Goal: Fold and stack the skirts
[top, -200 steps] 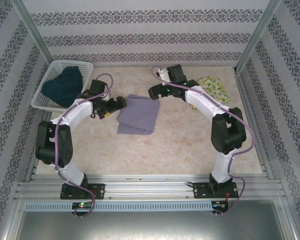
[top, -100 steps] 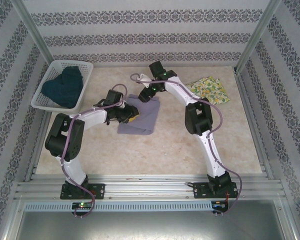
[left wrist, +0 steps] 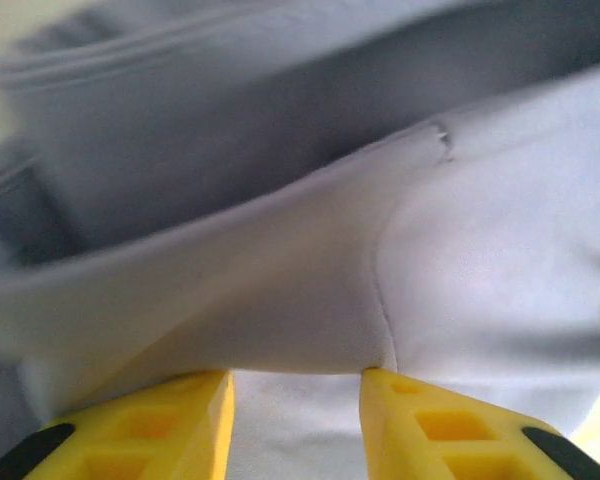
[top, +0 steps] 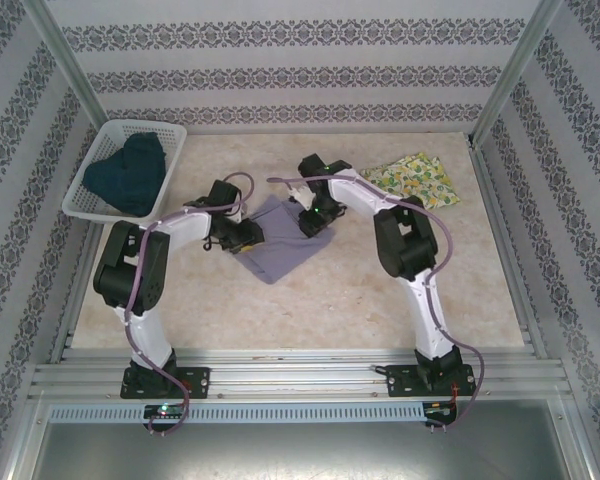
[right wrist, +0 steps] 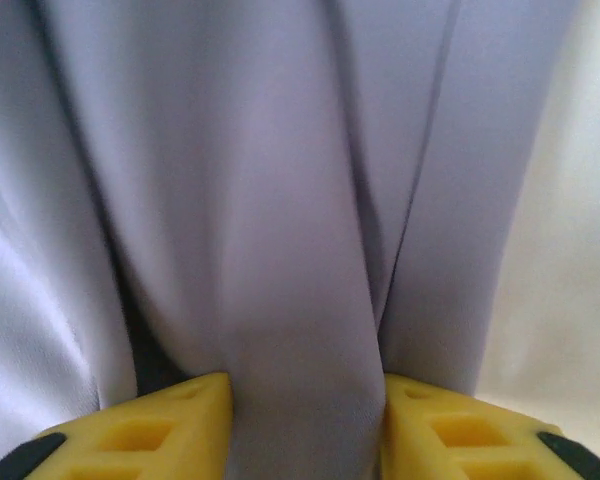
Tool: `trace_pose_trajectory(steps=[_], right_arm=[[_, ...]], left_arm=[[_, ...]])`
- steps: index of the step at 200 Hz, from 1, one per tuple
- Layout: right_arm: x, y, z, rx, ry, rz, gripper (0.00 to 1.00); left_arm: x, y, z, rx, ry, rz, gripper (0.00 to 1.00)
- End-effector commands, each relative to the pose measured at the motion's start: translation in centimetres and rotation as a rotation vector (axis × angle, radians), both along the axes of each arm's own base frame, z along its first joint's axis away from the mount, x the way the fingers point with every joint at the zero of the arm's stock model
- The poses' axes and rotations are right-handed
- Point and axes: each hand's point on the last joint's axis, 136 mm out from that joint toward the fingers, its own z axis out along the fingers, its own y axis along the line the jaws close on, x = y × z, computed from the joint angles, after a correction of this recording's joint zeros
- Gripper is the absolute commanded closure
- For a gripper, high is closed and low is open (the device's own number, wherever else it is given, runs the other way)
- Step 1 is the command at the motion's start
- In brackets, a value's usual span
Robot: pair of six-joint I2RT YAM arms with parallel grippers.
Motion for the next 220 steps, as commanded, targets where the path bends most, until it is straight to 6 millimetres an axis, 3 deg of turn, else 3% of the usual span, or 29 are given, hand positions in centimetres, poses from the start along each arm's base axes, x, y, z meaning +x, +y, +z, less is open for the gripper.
trace_pose_trajectory(steps=[1,12,33,48,69,79,102,132,160,193,206,220], right_arm=[[-2.3,2.3,3.7,0.225,0.022,-0.343,0.51],[-2.2,2.5,5.2,0.317,-0.024,-0.472,0.33],[-1.2,0.2,7.0,0.341,-0.127,-0.619,0.13],[-1.2,0.7,7.1,0.381,-0.152,-0.554,0.05],[-2.0,2.2,5.9,0.36,-0.103,-0.42,0.05],[-2.0,2.2,4.9,0.296,-0.097,-0.38,0.07],[-0.8,0.2,2.4,0.135,-0.121,-0.421,0.15],[-1.0,0.5,0.1,0.192,0.011,-0.407,0.14],[-2.4,0.7,-0.4,0.238,0.096,-0.383,0.14],[-3.4,1.0,-0.8,0.349,0.225,-0.404,0.37],[-3.9,2.1,-0.3,0.418,0.27,-0.385,0.36],[-4.2,3.1,0.3,0.48,0.293,-0.366,0.26]], left_arm=[[0.7,2.0,1.1,0.122,-0.018,-0.119,0.57],[1.3,1.7,3.1,0.113,-0.052,-0.151,0.54],[1.6,0.1,6.6,0.013,-0.106,-0.149,0.46],[1.2,-1.6,8.3,-0.107,-0.129,-0.116,0.44],[-0.2,-3.6,8.7,-0.239,-0.095,-0.038,0.43],[-1.1,-4.4,8.3,-0.281,-0.067,-0.004,0.43],[-2.7,-5.8,7.5,-0.356,-0.04,0.041,0.43],[-4.1,-7.3,4.6,-0.393,0.055,0.02,0.44],[-6.1,-5.4,1.5,-0.244,0.135,0.021,0.44],[-8.4,-3.1,-0.9,-0.097,0.199,-0.019,0.43],[-9.2,-2.6,-1.8,-0.069,0.222,-0.024,0.43],[-9.6,-2.4,-2.5,-0.063,0.235,-0.022,0.43]])
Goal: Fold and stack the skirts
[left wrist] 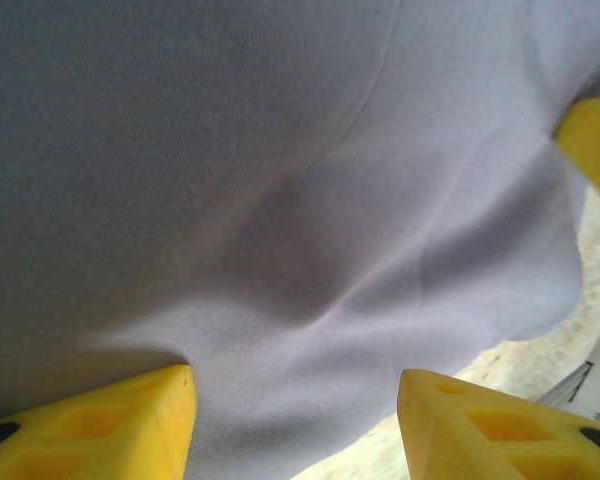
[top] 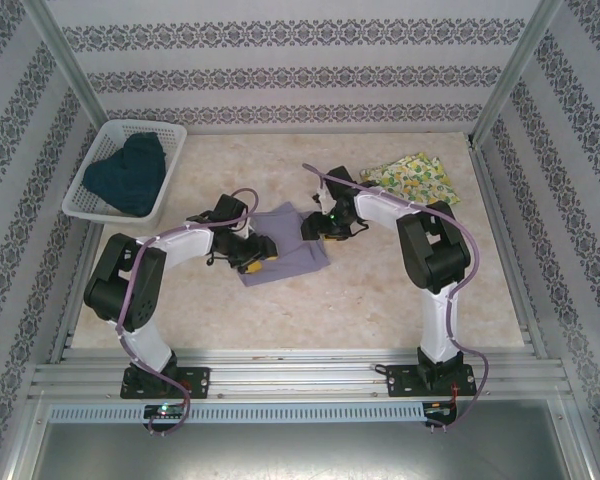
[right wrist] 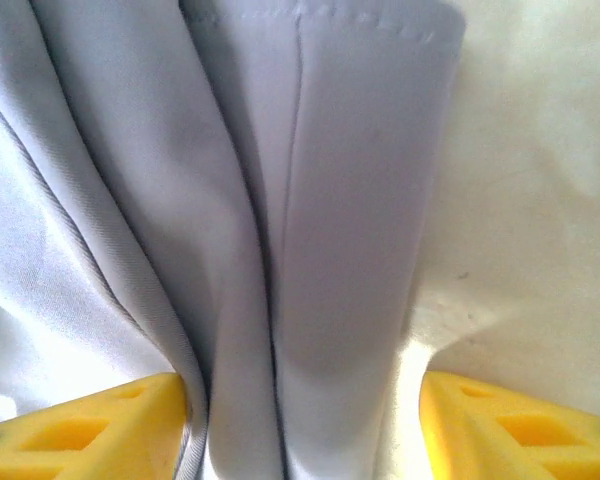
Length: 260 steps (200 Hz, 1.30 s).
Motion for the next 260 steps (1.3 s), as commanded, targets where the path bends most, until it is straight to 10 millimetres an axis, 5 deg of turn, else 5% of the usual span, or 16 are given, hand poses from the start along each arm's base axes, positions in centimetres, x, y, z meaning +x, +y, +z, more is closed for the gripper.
trace_pose_trajectory(steps=[1,22,61,115,148,167,187,210,235,260], right_arm=[[-2.6,2.4,-0.1,0.159,0.112,0.058,0.26],[-2.8,3.6,0.6,0.234,0.117,0.057,0.17],[-4.1,4.6,-0.9,0.203,0.152,0.088,0.18],[-5.3,6.2,2.6,0.324,0.09,0.116,0.15],[-5.6,6.1,2.3,0.272,0.079,0.109,0.16],[-5.4,5.6,0.6,0.213,0.082,0.082,0.29],[-4.3,4.6,-0.4,0.18,0.066,0.013,0.65],[-2.3,3.6,1.3,0.219,0.022,-0.057,1.0],[-1.2,2.6,3.5,0.209,-0.067,-0.043,1.0],[-0.3,1.8,6.1,0.202,-0.18,0.002,1.0]], left_arm=[[-2.7,1.8,-2.9,0.106,0.091,-0.035,0.43],[-2.7,1.7,-3.3,0.102,0.093,-0.032,0.43],[-2.5,1.5,-3.3,0.097,0.086,-0.037,0.43],[-2.3,1.4,-3.0,0.085,0.08,-0.035,0.43],[-2.0,1.1,-2.7,0.073,0.07,-0.036,0.43],[-2.0,1.0,-2.6,0.069,0.066,-0.035,0.43],[-2.1,1.1,-2.7,0.067,0.07,-0.035,0.43],[-2.0,1.2,-2.3,0.063,0.056,-0.035,0.43],[-0.8,0.1,0.3,-0.014,-0.002,-0.036,0.42],[2.2,-1.8,6.0,-0.161,-0.159,-0.025,0.35]])
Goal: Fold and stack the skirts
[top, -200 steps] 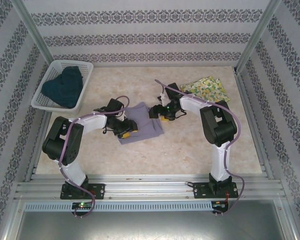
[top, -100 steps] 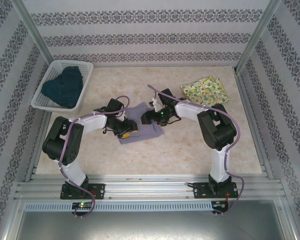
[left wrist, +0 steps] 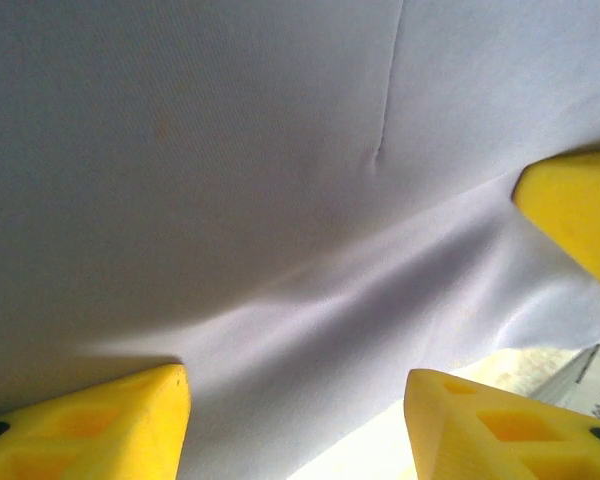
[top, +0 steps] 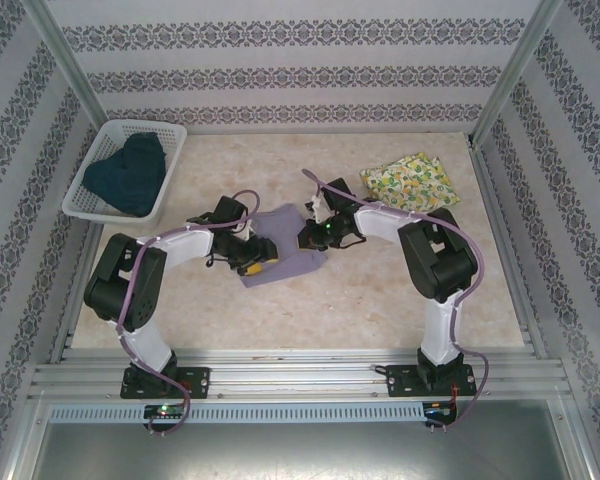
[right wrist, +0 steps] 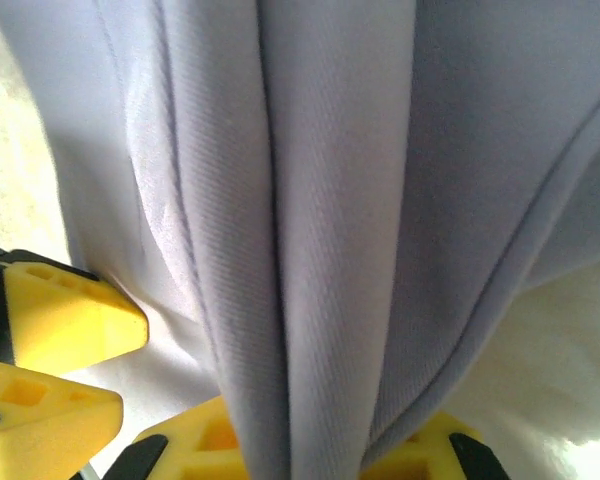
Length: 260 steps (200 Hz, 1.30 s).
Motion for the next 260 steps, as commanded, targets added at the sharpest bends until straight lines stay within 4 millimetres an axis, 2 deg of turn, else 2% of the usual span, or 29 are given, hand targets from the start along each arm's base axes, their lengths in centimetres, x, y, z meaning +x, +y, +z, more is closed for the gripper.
trace_pose_trajectory(steps=[1,9,19,37,64,103,140,179,223,245,260], right_arm=[[2.5,-1.7,4.2,-0.019,-0.196,-0.002,1.0],[3.1,-2.7,4.6,-0.066,-0.235,0.012,1.0],[4.0,-4.2,5.1,-0.139,-0.269,0.03,1.0],[5.7,-6.9,6.0,-0.255,-0.318,0.085,1.0],[8.1,-9.8,6.7,-0.302,-0.366,0.168,1.0],[11.1,-12.0,8.4,-0.259,-0.395,0.267,1.0],[13.2,-14.1,10.9,-0.223,-0.455,0.361,1.0],[13.5,-16.9,14.2,-0.191,-0.51,0.442,1.0],[13.5,-20.7,17.3,-0.102,-0.588,0.402,1.0],[12.7,-22.5,18.3,-0.047,-0.615,0.399,1.0],[12.6,-24.4,17.8,-0.066,-0.6,0.386,1.0]], left_arm=[[2.5,-1.3,5.6,-0.125,-0.142,0.013,0.35],[3.6,-0.9,7.4,-0.137,-0.204,0.04,0.31],[5.1,0.3,9.1,-0.117,-0.283,0.1,0.19],[7.5,3.1,10.9,-0.015,-0.428,0.213,0.0],[9.8,5.5,11.9,0.105,-0.507,0.281,0.0],[11.5,5.5,11.7,0.11,-0.489,0.304,0.0],[11.9,6.2,11.5,0.132,-0.475,0.358,0.0],[11.4,8.3,11.8,0.221,-0.484,0.432,0.0],[10.6,9.6,12.1,0.306,-0.469,0.432,0.0],[10.3,10.0,12.1,0.328,-0.455,0.434,0.0],[10.2,10.0,12.2,0.334,-0.452,0.428,0.0]])
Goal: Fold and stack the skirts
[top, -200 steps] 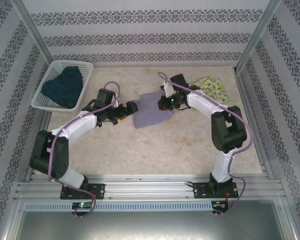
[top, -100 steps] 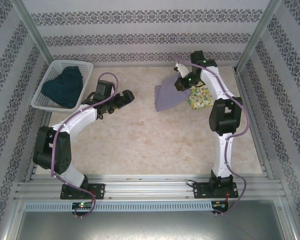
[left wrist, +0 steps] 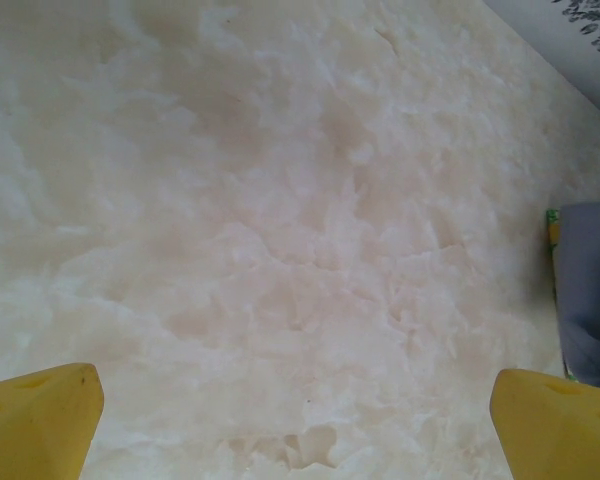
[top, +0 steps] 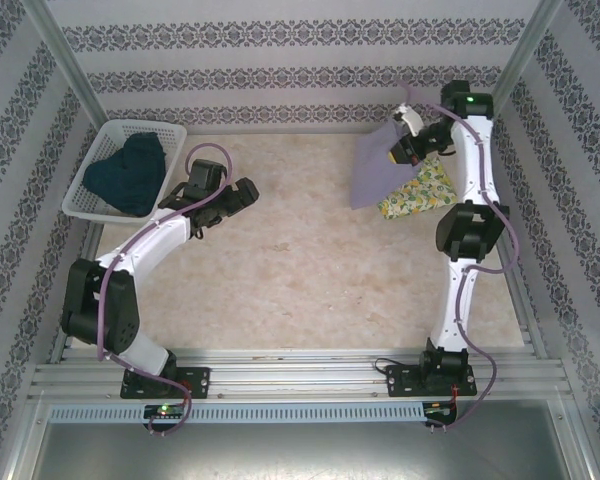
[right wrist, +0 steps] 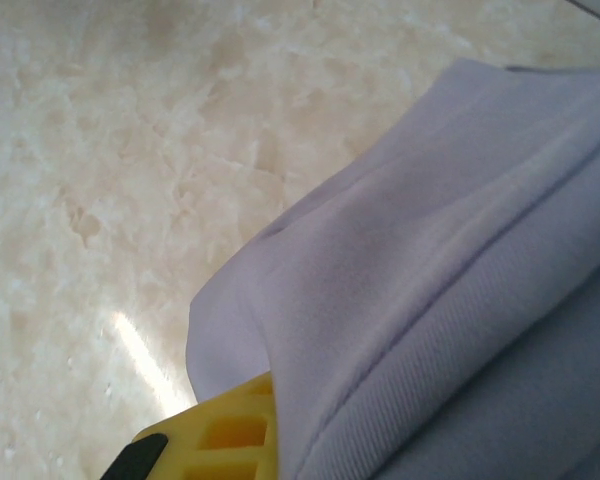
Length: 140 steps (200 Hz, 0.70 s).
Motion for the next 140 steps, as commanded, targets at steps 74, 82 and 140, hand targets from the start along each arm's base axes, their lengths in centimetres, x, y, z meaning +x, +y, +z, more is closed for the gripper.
trace_pose_trajectory(steps=[74,82,140], right_arm=[[5.4,-12.4,-9.5,-0.182,0.012,-0.228,1.0],[6.6,-13.9,-10.4,-0.276,-0.001,-0.3,0.92],[9.7,-19.3,-2.9,-0.559,-0.207,-0.697,0.02]], left_arm=[[-1.6,2.3,1.0,0.093,0.072,0.057,0.0],[-1.8,2.6,1.2,0.113,0.072,0.061,0.0],[-3.4,5.6,3.0,0.2,0.017,0.125,0.0]])
